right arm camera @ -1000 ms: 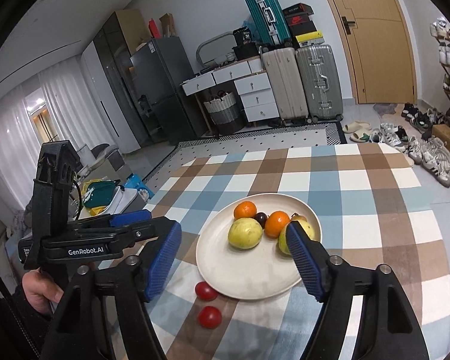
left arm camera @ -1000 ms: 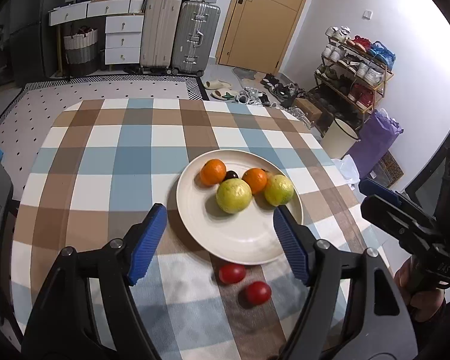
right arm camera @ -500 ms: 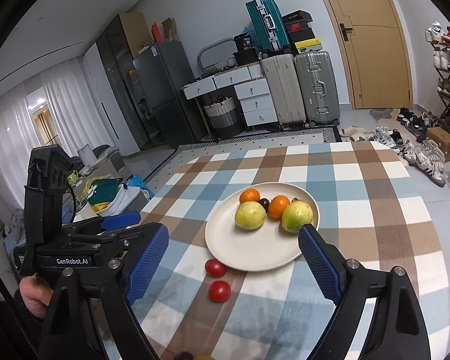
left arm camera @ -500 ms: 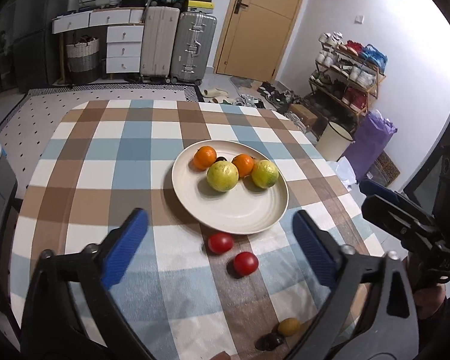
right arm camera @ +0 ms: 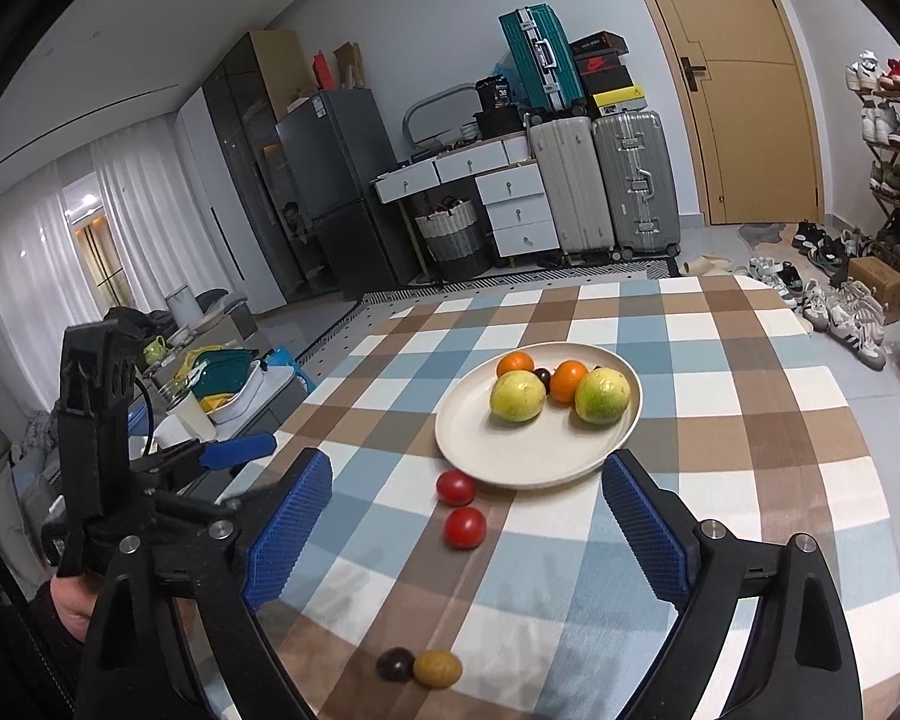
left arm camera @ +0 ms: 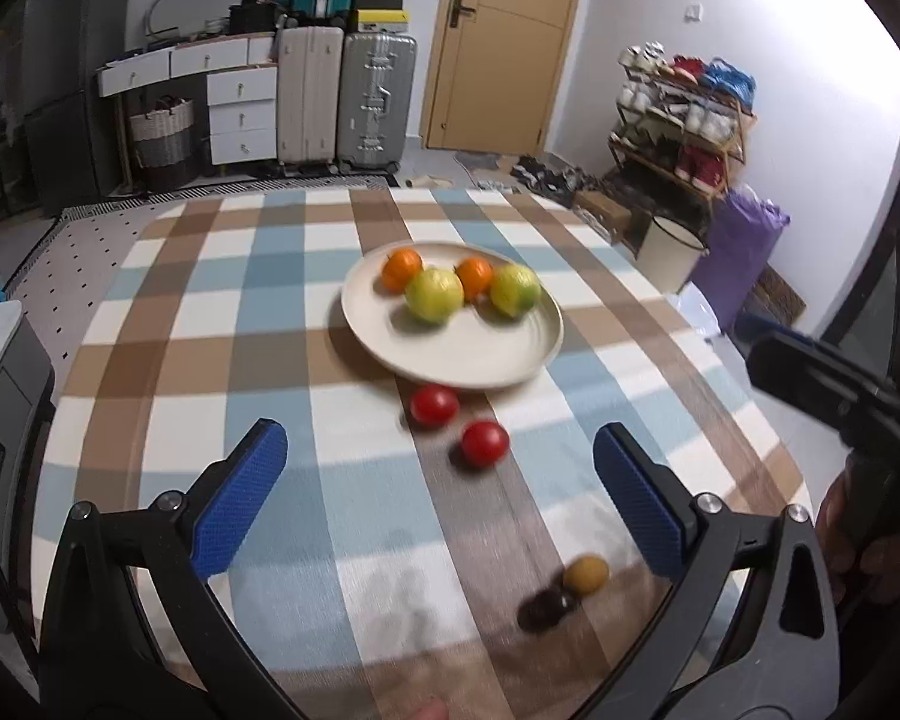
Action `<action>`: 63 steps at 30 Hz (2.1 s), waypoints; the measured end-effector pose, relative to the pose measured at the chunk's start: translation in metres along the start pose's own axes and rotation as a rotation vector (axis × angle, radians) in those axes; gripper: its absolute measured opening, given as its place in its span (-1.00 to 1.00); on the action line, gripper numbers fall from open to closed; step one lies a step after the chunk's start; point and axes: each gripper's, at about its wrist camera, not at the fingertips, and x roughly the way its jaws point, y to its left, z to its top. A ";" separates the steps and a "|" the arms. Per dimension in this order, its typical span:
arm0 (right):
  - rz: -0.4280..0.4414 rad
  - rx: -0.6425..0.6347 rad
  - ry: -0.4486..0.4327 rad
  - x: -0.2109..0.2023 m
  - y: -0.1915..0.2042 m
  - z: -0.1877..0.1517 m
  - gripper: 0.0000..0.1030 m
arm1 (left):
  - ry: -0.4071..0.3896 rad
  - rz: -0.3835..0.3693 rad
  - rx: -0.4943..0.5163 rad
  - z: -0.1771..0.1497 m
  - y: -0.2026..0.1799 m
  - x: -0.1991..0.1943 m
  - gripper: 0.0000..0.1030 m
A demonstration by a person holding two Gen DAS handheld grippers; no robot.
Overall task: Organize fruits
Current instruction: 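Withdraw both tools from the plate toward the dark plum and tomatoes, then grasp the dark plum with the left tool while the right tool grasps a red tomato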
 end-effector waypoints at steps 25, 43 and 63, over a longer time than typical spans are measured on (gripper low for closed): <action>-0.004 0.052 0.015 -0.027 -0.004 -0.041 0.88 | 0.238 -0.086 -0.006 -0.094 -0.025 0.052 0.59; 0.018 0.102 0.093 0.000 -0.018 -0.053 0.88 | 0.243 -0.225 0.056 -0.094 -0.030 0.044 -0.58; 0.051 0.087 0.226 0.078 -0.024 -0.054 0.87 | 0.210 -0.221 -0.140 -0.063 0.045 0.040 -0.58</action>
